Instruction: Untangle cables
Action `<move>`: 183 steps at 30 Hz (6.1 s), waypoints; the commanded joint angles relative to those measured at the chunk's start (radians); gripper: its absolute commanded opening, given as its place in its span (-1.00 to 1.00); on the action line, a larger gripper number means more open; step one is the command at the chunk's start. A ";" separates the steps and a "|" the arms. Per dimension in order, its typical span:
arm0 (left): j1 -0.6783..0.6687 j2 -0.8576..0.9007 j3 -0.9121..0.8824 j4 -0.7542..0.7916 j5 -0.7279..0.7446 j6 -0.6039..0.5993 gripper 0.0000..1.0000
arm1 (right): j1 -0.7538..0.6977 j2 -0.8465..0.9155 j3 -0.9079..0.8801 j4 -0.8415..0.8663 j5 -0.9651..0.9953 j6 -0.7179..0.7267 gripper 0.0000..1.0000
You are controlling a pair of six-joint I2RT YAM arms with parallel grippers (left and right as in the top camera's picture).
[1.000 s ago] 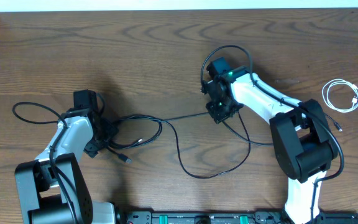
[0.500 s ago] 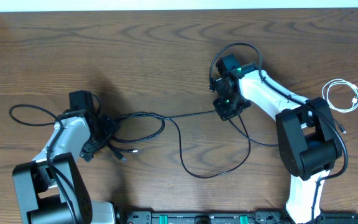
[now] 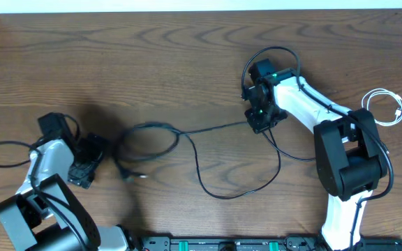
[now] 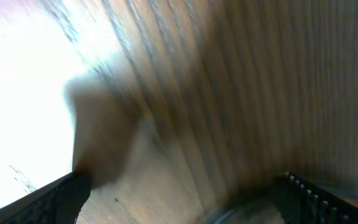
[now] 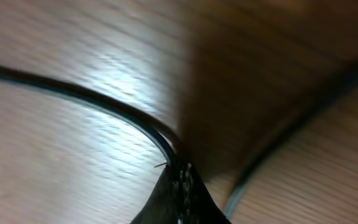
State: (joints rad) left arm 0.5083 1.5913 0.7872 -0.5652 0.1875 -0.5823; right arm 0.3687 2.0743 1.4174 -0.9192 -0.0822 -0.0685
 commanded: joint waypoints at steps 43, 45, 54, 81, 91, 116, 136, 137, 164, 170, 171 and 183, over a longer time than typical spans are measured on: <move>-0.296 -0.034 -0.031 -0.025 0.161 0.235 0.49 | 0.267 -0.030 0.039 0.214 -0.264 -0.229 -0.06; -0.296 -0.035 -0.031 -0.029 0.161 0.235 0.49 | 0.268 -0.010 0.039 0.221 -0.261 -0.229 -0.03; -0.297 -0.037 -0.031 -0.039 0.192 0.234 0.49 | 0.270 0.102 0.039 0.259 -0.261 -0.229 0.01; -0.297 -0.037 -0.027 -0.032 0.278 0.230 0.49 | 0.252 0.072 0.061 0.211 -0.268 -0.224 -0.98; -0.297 -0.037 -0.009 0.019 0.309 0.214 0.40 | 0.273 0.014 0.060 0.163 -0.273 -0.224 -0.99; -0.488 -0.040 -0.008 0.092 0.124 0.023 0.00 | 0.300 0.014 0.060 0.175 -0.271 -0.224 -0.98; -0.488 -0.126 -0.014 0.027 0.107 -0.023 0.01 | 0.300 0.014 0.060 0.175 -0.264 -0.224 -0.98; -0.488 -0.115 -0.014 0.028 0.107 -0.023 0.01 | 0.300 0.014 0.060 0.175 -0.264 -0.224 -0.98; -0.488 -0.062 -0.033 0.063 0.161 -0.079 -0.19 | 0.300 0.014 0.060 0.175 -0.264 -0.224 -0.98; -0.488 -0.046 -0.041 0.087 0.162 -0.133 -0.20 | 0.300 0.014 0.060 0.175 -0.264 -0.224 -0.98; -0.488 -0.042 -0.041 0.092 0.163 -0.134 -0.20 | 0.300 0.014 0.060 0.175 -0.264 -0.224 -0.98; -0.488 -0.002 -0.041 0.105 0.159 -0.134 -0.21 | 0.300 0.014 0.060 0.174 -0.264 -0.224 -0.98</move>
State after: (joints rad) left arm 0.0223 1.5673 0.7605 -0.4629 0.3424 -0.7074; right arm 0.6662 2.1185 1.4837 -0.7433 -0.3408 -0.2985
